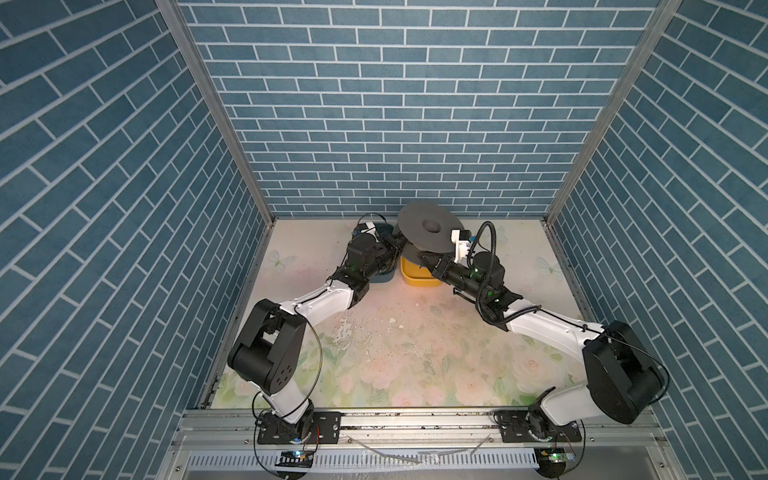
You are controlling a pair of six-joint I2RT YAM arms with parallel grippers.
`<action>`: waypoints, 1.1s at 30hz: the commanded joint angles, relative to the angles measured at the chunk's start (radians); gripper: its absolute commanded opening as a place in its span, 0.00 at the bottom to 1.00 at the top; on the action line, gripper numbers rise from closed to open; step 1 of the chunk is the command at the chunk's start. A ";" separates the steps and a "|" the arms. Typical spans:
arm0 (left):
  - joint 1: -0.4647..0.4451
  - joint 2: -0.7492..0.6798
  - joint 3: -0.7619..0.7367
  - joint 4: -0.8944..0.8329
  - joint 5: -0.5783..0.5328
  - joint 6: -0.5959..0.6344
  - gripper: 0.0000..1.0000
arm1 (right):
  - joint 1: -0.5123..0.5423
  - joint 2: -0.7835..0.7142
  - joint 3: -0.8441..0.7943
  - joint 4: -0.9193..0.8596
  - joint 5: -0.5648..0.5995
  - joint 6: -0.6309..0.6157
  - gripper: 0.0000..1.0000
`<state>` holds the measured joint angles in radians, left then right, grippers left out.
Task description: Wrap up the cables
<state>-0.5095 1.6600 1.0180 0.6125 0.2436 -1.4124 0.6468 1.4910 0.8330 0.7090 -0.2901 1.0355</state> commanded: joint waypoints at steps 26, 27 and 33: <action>-0.060 0.005 -0.043 0.171 0.094 -0.005 0.00 | -0.002 0.053 -0.012 0.022 0.128 0.021 0.19; -0.058 0.006 -0.044 0.176 0.094 -0.004 0.00 | -0.001 0.052 -0.008 0.001 0.126 0.020 0.19; -0.058 0.007 -0.035 0.168 0.097 0.019 0.00 | -0.002 0.052 -0.013 -0.024 0.135 0.019 0.18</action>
<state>-0.5373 1.6821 0.9680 0.6605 0.2359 -1.4315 0.6567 1.5501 0.8330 0.7235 -0.2207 1.0660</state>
